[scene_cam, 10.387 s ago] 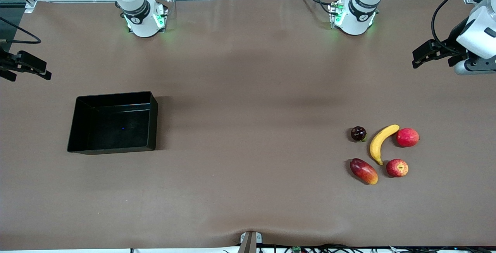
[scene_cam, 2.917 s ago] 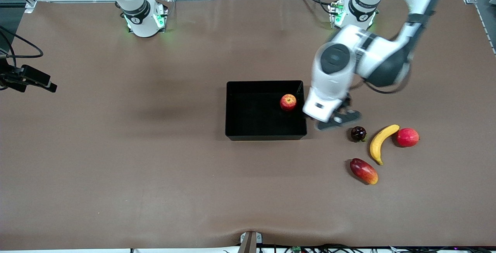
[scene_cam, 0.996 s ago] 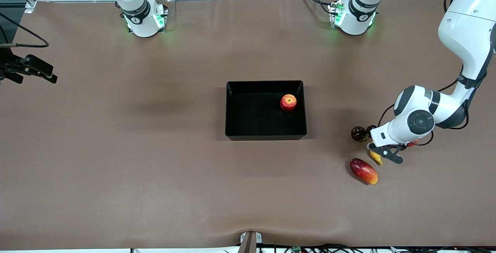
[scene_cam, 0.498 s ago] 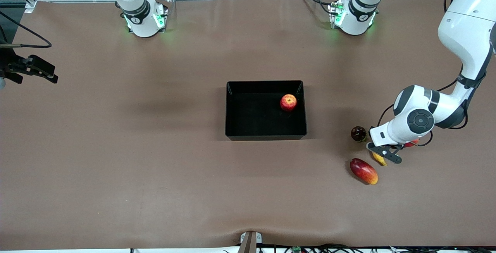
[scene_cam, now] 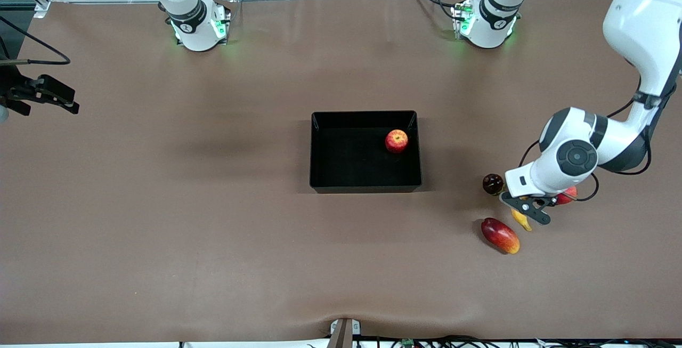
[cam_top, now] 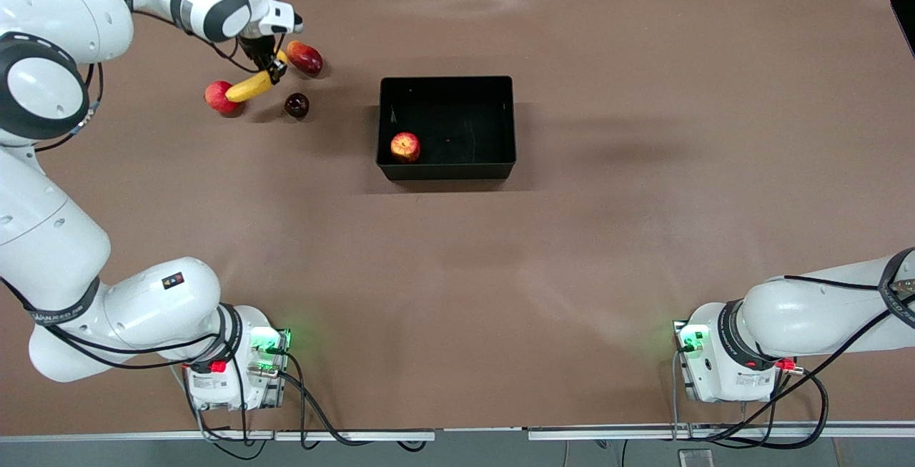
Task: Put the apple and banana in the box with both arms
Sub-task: 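Close the left gripper on the banana's middle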
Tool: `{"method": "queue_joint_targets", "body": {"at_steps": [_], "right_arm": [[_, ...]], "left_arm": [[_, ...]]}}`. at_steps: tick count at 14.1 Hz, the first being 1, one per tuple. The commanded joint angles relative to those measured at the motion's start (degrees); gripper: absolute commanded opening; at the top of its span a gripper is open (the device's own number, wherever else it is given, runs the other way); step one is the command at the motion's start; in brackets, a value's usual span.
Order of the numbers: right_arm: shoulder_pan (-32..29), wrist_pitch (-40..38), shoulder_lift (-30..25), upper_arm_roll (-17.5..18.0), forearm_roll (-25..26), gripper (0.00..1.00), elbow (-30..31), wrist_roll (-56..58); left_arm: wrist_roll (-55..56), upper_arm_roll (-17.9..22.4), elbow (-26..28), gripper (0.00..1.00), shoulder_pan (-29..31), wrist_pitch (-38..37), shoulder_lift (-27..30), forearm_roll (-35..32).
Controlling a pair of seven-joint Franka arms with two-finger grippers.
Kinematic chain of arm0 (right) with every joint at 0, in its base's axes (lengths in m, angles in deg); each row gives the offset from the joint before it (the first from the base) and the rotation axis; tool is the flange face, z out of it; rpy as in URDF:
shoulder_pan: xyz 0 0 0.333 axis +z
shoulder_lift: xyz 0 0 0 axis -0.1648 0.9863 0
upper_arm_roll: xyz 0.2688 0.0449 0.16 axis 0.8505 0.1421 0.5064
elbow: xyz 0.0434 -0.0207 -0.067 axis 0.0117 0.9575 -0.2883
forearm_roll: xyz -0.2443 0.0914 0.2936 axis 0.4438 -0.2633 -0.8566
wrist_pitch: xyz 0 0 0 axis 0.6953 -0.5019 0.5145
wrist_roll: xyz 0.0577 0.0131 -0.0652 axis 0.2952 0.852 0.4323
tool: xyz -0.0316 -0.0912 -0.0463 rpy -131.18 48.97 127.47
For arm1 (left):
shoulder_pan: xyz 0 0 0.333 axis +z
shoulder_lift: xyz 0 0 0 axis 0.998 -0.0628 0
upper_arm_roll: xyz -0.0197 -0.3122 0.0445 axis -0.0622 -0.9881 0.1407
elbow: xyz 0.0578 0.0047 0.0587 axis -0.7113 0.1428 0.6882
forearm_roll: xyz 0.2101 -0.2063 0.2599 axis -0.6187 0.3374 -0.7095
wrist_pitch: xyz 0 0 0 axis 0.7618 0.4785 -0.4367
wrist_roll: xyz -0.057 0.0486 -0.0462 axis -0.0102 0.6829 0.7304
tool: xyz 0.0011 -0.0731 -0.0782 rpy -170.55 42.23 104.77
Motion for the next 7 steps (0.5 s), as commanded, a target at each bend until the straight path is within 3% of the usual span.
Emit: {"method": "queue_joint_targets", "body": {"at_steps": [1, 4, 7], "right_arm": [[-0.43, 0.02, -1.39, 0.00, -0.65, 1.00, 1.38, 0.95], [-0.51, -0.07, -1.39, -0.08, -0.65, 1.00, 1.47, 0.95], [-0.51, 0.02, -1.39, -0.08, -0.65, 1.00, 1.38, 0.95]], "left_arm": [[-0.10, -1.94, 1.11, 0.00, 0.55, -5.10, 6.59, 4.95], [2.17, -5.88, -2.91, 0.00, 0.38, -10.98, 8.01, 11.63], [11.55, -10.89, -6.79, 0.00, -0.67, -15.92, 7.48, 12.79]]}}
